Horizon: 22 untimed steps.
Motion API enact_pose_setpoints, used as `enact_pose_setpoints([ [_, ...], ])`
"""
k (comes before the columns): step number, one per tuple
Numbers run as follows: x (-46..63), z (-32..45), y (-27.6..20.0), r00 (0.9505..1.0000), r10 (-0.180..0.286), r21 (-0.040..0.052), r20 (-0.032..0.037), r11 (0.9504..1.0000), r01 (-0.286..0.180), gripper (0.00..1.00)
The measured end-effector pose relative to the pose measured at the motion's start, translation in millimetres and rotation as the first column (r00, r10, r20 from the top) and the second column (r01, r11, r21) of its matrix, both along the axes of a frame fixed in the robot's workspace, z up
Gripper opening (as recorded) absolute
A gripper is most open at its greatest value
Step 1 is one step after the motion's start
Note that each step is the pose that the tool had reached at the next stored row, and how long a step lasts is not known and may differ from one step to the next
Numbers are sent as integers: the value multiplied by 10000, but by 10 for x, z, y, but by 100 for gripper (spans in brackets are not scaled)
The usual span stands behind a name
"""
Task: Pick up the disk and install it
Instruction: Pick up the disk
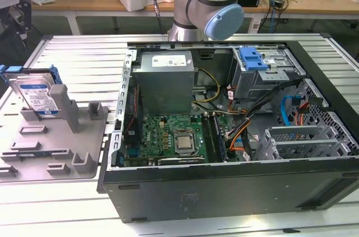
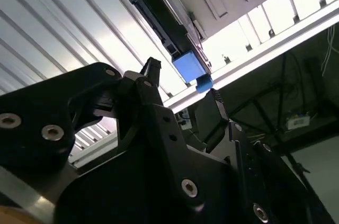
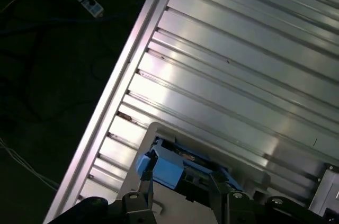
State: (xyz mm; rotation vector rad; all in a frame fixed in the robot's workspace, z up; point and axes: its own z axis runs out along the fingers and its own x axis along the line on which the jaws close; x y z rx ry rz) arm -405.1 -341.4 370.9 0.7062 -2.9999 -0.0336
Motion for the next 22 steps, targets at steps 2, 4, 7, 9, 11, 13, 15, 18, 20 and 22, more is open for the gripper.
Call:
enact_pose_setpoints([
  [2,0,-2,0,9992,392,0,0,9992,-392,54],
  [4,0,-4,0,9966,827,0,0,9966,-827,54],
  [7,0,-7,0,9905,1374,0,0,9905,-1374,54],
  [9,0,-9,0,9846,1746,0,0,9846,-1746,54],
  [11,0,-11,0,9775,2110,0,-1,9775,-2110,54],
  [13,0,-12,0,9690,2470,0,0,9690,-2470,54],
  [15,0,-14,0,9559,2937,0,0,9559,-2937,54],
  [18,0,-17,0,9267,3758,0,0,9267,-3758,54],
  [20,0,-19,0,9053,4248,0,0,9053,-4248,54],
  [22,0,-22,0,8761,4820,-1,0,8761,-4820,54],
])
